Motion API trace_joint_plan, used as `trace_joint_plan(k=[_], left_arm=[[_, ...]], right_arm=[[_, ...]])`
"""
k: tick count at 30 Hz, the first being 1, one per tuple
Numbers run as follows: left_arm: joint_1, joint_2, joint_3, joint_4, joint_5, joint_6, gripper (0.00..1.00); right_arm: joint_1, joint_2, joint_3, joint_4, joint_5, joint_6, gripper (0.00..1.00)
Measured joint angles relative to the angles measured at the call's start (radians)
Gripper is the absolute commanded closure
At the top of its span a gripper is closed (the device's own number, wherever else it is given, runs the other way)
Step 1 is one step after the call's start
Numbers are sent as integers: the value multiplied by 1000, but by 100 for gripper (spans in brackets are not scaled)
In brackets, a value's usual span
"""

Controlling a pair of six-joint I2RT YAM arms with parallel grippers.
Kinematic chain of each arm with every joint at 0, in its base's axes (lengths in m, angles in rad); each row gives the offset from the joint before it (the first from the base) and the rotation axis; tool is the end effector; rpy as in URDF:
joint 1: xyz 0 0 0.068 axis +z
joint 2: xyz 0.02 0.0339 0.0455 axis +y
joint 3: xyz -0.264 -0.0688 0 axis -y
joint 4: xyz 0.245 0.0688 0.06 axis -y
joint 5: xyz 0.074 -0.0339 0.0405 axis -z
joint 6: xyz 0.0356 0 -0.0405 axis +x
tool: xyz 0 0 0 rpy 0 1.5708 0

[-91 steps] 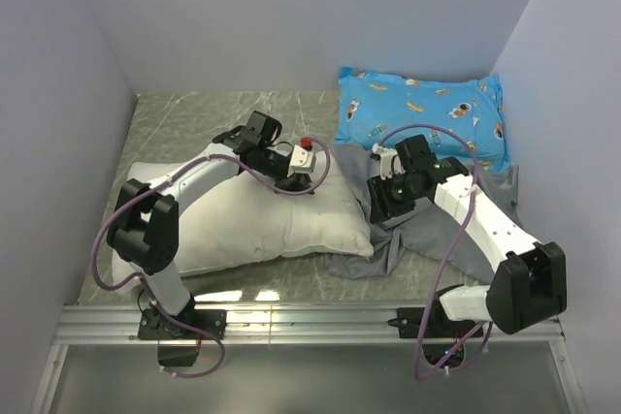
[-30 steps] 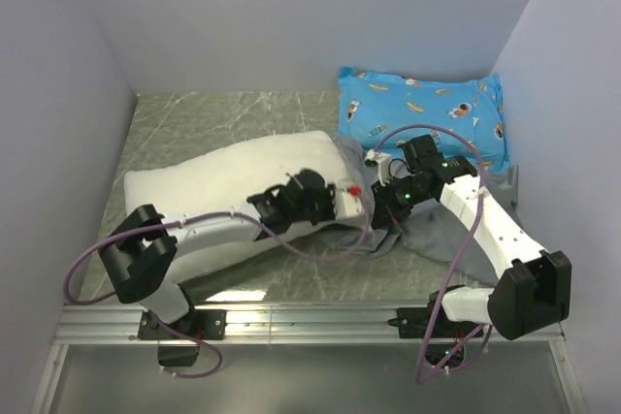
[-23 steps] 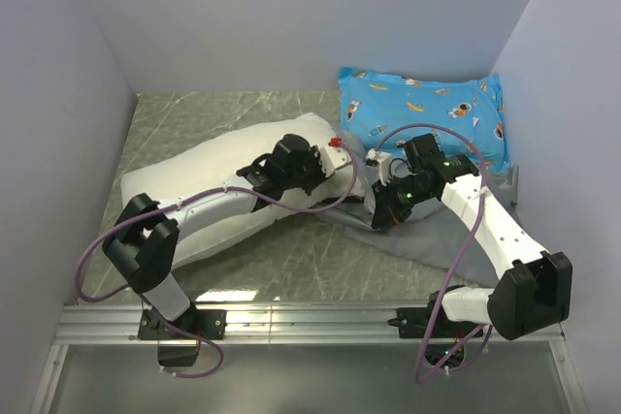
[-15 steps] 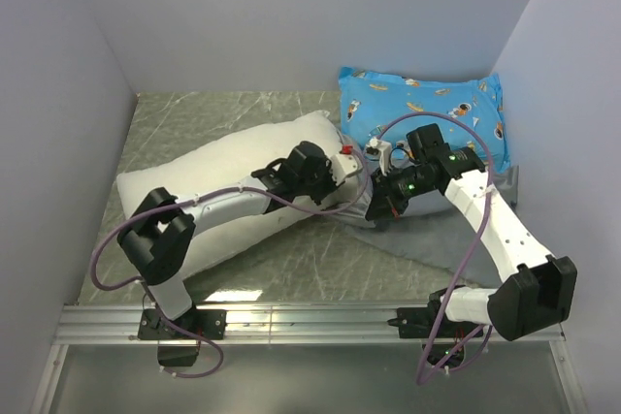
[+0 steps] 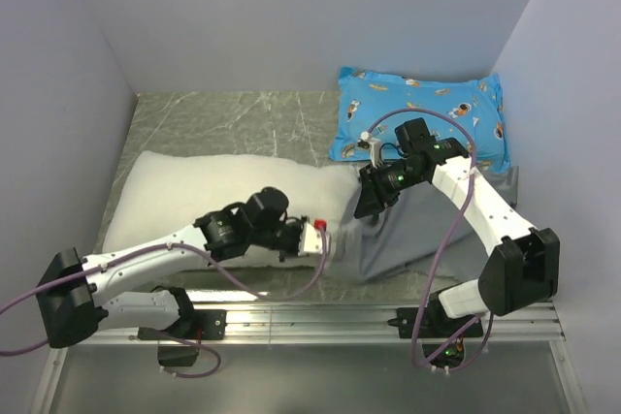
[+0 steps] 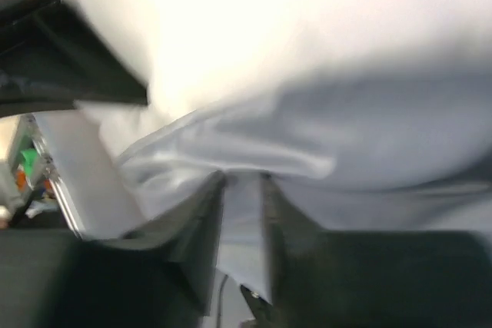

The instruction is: Put the pillow into the pillowcase

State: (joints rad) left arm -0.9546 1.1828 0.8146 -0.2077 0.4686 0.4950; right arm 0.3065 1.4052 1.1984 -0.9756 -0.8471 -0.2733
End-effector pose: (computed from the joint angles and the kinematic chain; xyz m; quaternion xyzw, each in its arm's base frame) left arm 0.1366 -0.2207 0.2681 0.6497 0.5665 -0.3044 0.4055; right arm 0.2451 0.1056 0.2920 -0.3317 0.8345 0.4061 0.1692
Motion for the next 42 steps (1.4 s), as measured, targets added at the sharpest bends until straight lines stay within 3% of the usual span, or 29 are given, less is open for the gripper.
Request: trace_joint_plan(k=[1, 4, 8, 11, 14, 19, 24, 33, 40, 42], left_arm=[[-32, -18, -7, -23, 6, 16, 95], [-101, 7, -8, -77, 43, 30, 86], [-111, 42, -10, -123, 59, 51, 47], [-111, 10, -10, -134, 51, 60, 33], [-111, -60, -9, -148, 16, 67, 26], [-109, -163, 18, -174, -54, 88, 25], [-106, -166, 30, -179, -91, 92, 24], [-80, -174, 23, -172, -124, 92, 21], [127, -85, 105, -185, -38, 114, 18], [176, -35, 163, -183, -14, 116, 17]], right_arm=[[3, 0, 1, -11, -9, -9, 44], [3, 0, 22, -80, -12, -48, 36], [-51, -7, 72, -125, 34, -68, 38], [-100, -14, 72, -101, 162, -39, 40], [-108, -2, 53, -52, 284, 14, 40], [-108, 105, 45, 47, 397, 122, 39], [-113, 243, 70, 112, 403, 225, 38], [-115, 311, 110, 173, 417, 344, 44], [-133, 348, 147, 175, 381, 380, 41], [-135, 358, 154, 176, 372, 383, 45]])
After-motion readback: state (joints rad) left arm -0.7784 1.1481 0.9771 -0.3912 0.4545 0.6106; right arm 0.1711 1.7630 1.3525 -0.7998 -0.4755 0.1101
